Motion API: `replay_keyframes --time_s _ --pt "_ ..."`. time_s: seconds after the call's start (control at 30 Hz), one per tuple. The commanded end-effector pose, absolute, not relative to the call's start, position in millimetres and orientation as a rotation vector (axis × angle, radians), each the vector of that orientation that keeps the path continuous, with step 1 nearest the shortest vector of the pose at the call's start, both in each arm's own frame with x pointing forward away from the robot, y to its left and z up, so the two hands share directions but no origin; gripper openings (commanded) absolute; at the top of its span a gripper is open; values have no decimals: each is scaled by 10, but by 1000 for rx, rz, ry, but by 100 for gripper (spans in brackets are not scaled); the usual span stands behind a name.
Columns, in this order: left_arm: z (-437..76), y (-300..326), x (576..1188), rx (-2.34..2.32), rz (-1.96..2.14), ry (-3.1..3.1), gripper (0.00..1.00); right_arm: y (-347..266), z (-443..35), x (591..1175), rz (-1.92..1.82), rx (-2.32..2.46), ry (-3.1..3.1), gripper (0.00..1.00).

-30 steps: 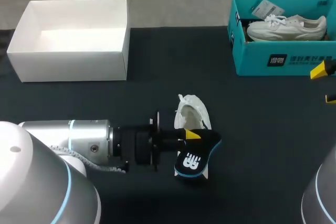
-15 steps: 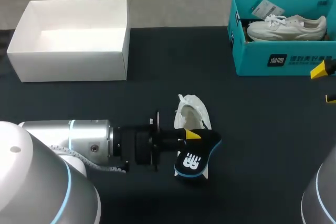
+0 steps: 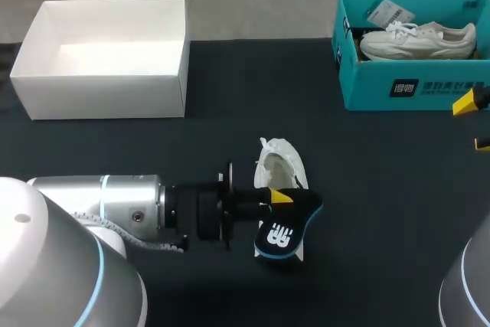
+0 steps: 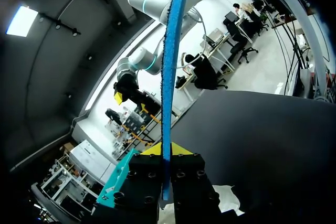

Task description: Take the shoe out of the shoebox, open the shoe tongue, remove and reinsert the insole, then place the shoe into the shoebox

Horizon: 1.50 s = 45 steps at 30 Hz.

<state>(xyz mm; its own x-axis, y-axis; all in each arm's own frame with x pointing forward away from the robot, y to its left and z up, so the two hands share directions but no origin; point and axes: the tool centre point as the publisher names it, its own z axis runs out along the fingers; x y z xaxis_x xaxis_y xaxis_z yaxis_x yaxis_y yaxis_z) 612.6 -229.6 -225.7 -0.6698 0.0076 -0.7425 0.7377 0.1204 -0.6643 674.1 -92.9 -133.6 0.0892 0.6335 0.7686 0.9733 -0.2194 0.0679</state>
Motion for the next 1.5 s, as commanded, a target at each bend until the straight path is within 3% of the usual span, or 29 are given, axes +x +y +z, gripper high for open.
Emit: replay_keyframes --time_s 0.03,1.5 --pt "-2255 -2308 6109 717 -1599 1818 0 -925 -1342 6721 -963 -1911 -1575 100" --pt "-2893 -2571 6455 772 -1613 1904 0 -925 -1342 6721 -963 -1911 -1575 100"
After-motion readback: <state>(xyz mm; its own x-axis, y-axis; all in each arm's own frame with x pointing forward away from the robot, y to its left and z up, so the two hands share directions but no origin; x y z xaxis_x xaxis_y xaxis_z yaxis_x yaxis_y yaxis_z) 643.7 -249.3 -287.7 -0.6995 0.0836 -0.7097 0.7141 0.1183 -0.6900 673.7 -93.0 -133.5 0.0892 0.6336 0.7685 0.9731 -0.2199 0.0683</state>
